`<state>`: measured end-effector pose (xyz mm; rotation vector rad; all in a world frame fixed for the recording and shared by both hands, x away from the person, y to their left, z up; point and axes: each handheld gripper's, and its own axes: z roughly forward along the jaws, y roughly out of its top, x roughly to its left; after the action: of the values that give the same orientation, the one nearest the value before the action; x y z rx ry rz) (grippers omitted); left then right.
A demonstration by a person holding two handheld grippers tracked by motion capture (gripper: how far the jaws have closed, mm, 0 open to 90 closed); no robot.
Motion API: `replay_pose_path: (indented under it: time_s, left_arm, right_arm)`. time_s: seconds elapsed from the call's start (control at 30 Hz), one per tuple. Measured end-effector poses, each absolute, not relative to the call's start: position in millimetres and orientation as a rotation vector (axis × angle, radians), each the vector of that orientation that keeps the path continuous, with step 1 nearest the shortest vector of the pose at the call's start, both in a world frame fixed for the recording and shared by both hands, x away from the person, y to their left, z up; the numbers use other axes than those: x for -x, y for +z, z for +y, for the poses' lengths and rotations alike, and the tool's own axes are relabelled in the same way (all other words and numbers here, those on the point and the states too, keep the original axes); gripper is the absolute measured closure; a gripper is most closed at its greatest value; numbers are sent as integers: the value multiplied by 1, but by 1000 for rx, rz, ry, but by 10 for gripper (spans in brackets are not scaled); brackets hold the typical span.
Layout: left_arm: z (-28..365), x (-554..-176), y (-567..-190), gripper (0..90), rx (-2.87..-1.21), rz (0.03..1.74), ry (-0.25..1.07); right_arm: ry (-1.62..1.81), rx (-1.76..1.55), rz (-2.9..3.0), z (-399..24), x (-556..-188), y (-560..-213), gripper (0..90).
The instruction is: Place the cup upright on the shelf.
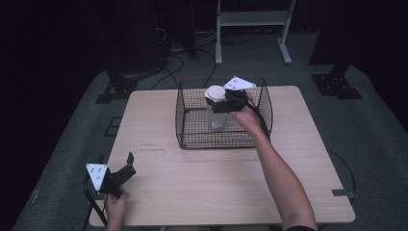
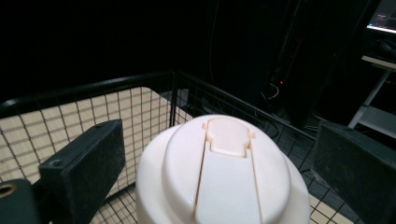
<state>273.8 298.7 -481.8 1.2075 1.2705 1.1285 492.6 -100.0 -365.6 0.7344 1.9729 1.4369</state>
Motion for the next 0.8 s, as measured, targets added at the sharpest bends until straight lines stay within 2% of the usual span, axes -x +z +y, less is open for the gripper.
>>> replay_pose_path:
  time_s: [0.8]
  left_arm:
    - [297, -273, -482, 0, -1217, 1266, 1141]
  right_arm:
    - [1474, -703, 1930, -133, -461, -336, 23]
